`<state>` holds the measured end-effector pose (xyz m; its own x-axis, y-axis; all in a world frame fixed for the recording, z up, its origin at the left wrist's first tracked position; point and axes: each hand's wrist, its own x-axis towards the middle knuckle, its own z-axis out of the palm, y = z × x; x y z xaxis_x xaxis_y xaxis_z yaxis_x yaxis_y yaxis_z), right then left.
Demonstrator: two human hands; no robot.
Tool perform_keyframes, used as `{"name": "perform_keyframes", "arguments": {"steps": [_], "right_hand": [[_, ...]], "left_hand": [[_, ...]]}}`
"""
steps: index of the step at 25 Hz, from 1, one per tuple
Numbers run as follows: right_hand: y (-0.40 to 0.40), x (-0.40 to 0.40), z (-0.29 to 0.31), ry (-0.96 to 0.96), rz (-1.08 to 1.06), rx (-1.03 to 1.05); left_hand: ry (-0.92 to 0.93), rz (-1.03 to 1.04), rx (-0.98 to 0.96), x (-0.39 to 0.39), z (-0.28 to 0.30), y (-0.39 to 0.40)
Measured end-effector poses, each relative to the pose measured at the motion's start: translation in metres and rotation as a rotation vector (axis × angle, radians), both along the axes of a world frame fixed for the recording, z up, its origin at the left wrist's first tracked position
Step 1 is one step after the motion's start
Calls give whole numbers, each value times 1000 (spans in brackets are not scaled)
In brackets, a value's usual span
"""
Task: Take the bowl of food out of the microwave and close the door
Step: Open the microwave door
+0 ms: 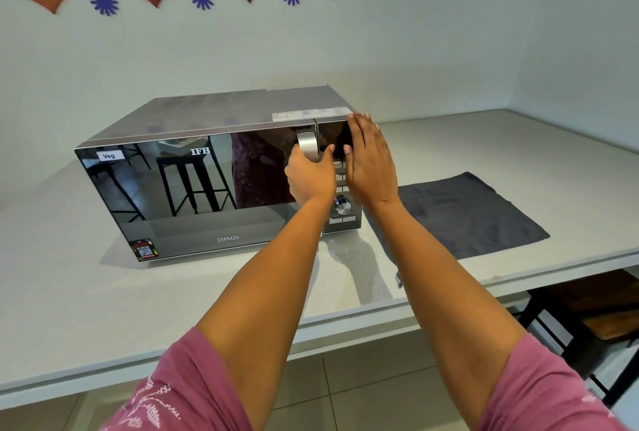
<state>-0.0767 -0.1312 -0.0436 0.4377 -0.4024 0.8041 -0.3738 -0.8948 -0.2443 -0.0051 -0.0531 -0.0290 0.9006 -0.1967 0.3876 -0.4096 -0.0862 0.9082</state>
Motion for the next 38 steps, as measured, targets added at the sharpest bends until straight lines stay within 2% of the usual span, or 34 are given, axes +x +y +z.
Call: {"name": "perform_keyframes", "arguments": {"steps": [5,8,13,16,18,20,22,25,27,29,31,33,34,36,38], "right_hand": [[6,0,1,3,-4,28],[9,-2,4,3,-4,40],[21,0,11,-28,-18,145],[34,3,27,-110,-4,268],[44,4,42,-224,175,422],[53,-1,58,-326,479,589],[61,-6,70,-209,686,608],[75,-6,81,46,769,530],[88,-4,85,112,728,461],[101,-3,89,163,701,407],[110,-4,91,199,691,379],[118,-7,92,208,687,400],[121,-9,94,218,685,413],[126,-12,100,282,699,429],[130,-15,105,372,748,441]], "left_hand": [[52,49,60,-4,4,7],[12,77,69,-13,-1,18],[-43,-29,55,-20,-3,41],[-194,-128,41,-21,-6,64],[-322,-117,77,-18,-4,85],[-499,-20,151,-11,6,104],[-682,76,182,2,26,119],[-773,216,164,21,66,137],[-740,259,138,30,84,143],[-656,297,199,35,94,147],[-550,356,387,44,97,152],[-392,343,707,56,95,160],[-276,288,856,60,95,165],[-76,151,1024,69,98,174],[-20,39,1129,75,105,180]]}}
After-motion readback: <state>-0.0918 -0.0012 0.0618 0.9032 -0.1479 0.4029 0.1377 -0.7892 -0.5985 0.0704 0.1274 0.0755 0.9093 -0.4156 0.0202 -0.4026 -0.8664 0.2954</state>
